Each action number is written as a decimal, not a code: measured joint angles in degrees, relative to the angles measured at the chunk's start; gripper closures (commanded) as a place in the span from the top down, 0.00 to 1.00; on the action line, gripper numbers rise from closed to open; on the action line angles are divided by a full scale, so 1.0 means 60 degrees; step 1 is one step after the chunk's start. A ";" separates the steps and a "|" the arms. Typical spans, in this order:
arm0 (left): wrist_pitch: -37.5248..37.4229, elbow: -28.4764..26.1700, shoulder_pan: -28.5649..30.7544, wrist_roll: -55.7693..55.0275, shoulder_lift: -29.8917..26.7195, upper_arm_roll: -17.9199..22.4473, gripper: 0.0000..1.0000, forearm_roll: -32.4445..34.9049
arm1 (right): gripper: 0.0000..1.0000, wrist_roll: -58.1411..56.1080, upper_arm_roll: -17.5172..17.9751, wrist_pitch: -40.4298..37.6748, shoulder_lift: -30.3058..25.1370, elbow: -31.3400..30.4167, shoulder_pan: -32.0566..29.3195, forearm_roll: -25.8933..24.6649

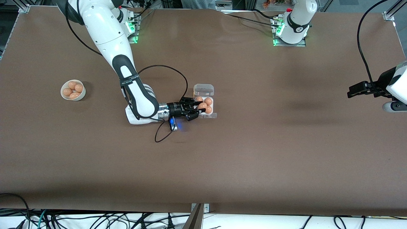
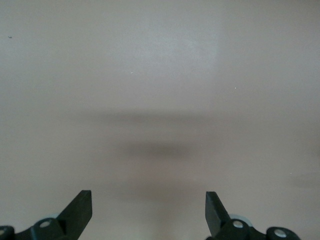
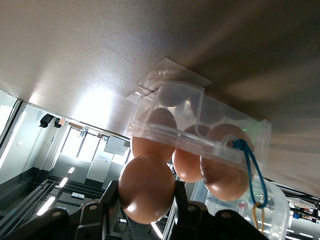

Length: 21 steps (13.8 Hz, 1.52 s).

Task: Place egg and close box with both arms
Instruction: 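Lower the egg into the empty cup and open the right gripper, then withdraw the right gripper while the left gripper reaches the box lid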

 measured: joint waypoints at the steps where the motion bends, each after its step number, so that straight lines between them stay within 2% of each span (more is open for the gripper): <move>1: 0.0000 0.0000 0.0000 0.0000 0.0000 0.0000 1.00 0.0000 | 0.67 0.0001 0.0004 0.0002 0.0024 0.0000 0.0007 0.0000; 2: 0.0000 0.0000 0.0000 0.0000 0.0000 0.0000 1.00 0.0000 | 0.84 0.0001 0.0007 0.0003 0.0045 0.0003 0.0013 0.0000; 3: 0.0000 0.0000 0.0000 0.0000 0.0000 0.0000 1.00 0.0000 | 0.91 0.0000 0.0007 0.0004 0.0068 0.0020 0.0016 0.0000; 7: 0.0000 0.0000 0.0000 0.0000 0.0002 -0.0015 1.00 0.0000 | 0.91 -0.0001 0.0003 0.0004 0.0085 0.0297 0.0016 -0.0010; 9: 0.0000 0.0000 0.0000 0.0000 0.0003 -0.0025 1.00 0.0000 | 1.00 -0.0041 -0.0028 0.0004 0.0070 0.0490 -0.0016 -0.0224; 10: 0.0000 0.0000 0.0000 0.0000 0.0003 -0.0029 1.00 0.0000 | 1.00 -0.0108 -0.0054 0.0010 0.0013 0.0586 -0.0071 -0.0625; 12: 0.0000 0.0000 -0.0014 0.0000 0.0011 -0.0091 1.00 -0.0004 | 1.00 -0.0353 -0.0103 0.0068 -0.0356 0.0719 -0.0353 -0.2115; 15: -0.0001 0.0000 -0.0306 -0.0192 0.0036 -0.0286 0.86 -0.0415 | 1.00 -0.0740 -0.0113 0.0257 -0.1337 0.0732 -0.1038 -0.5624; 16: -0.0007 -0.0001 -0.0494 -0.0443 0.0048 -0.0326 0.79 -0.0706 | 1.00 -0.0775 -0.0109 0.0259 -0.1678 0.0700 -0.1231 -0.6990; 18: -0.0080 -0.0002 -0.0915 -0.1077 0.0123 -0.0371 0.57 -0.1306 | 1.00 -0.0826 -0.0100 0.0263 -0.2255 0.0503 -0.1549 -0.9608; 21: -0.0213 -0.0004 -0.1898 -0.1972 0.0316 -0.0401 0.36 -0.1749 | 1.00 -0.1232 -0.0097 0.0293 -0.3038 -0.0056 -0.2078 -1.2567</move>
